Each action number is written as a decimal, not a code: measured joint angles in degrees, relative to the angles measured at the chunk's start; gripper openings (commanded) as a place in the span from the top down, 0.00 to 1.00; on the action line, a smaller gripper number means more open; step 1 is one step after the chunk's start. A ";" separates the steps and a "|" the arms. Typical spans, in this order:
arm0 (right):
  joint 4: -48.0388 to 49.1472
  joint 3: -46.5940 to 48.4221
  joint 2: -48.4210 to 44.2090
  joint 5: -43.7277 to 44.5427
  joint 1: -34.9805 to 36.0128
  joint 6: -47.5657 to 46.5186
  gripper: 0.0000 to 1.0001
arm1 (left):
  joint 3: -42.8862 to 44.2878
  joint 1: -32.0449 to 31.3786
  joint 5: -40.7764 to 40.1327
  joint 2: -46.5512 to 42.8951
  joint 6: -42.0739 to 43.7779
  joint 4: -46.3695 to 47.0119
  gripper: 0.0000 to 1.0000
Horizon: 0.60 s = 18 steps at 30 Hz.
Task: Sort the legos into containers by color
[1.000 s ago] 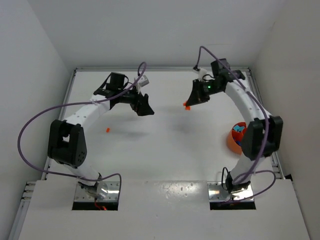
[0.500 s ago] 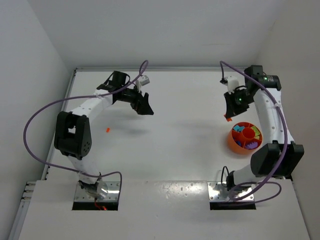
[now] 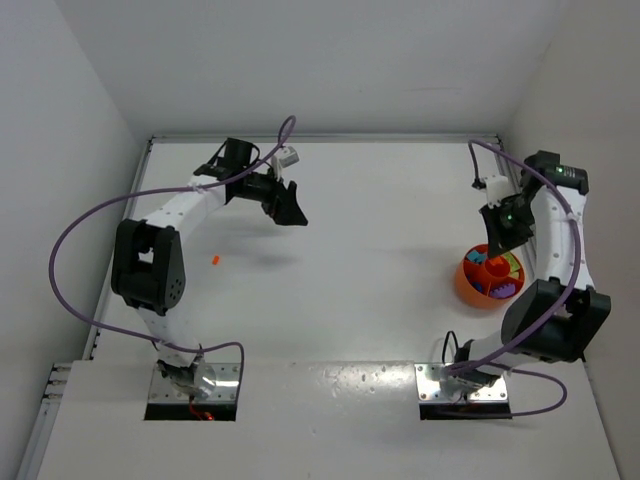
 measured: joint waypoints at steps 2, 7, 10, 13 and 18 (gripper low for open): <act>-0.22 -0.87 0.11 0.35 -1.62 -0.37 1.00 | 0.00 0.28 0.00 0.15 0.00 -0.09 0.00; -0.24 -0.94 1.40 0.44 -4.52 -0.66 1.00 | 0.00 0.52 0.02 0.20 0.00 -0.39 0.00; -0.17 -0.98 3.02 0.35 -5.40 -0.63 1.00 | 0.00 0.52 0.13 0.20 0.00 -0.48 0.00; -0.17 -1.27 4.55 -0.13 -5.66 -0.63 1.00 | 0.00 0.52 0.20 0.22 0.00 -0.87 0.00; -0.17 -1.62 6.45 -1.01 -5.66 -0.61 0.96 | 0.00 0.52 0.15 0.76 -0.04 -0.96 0.00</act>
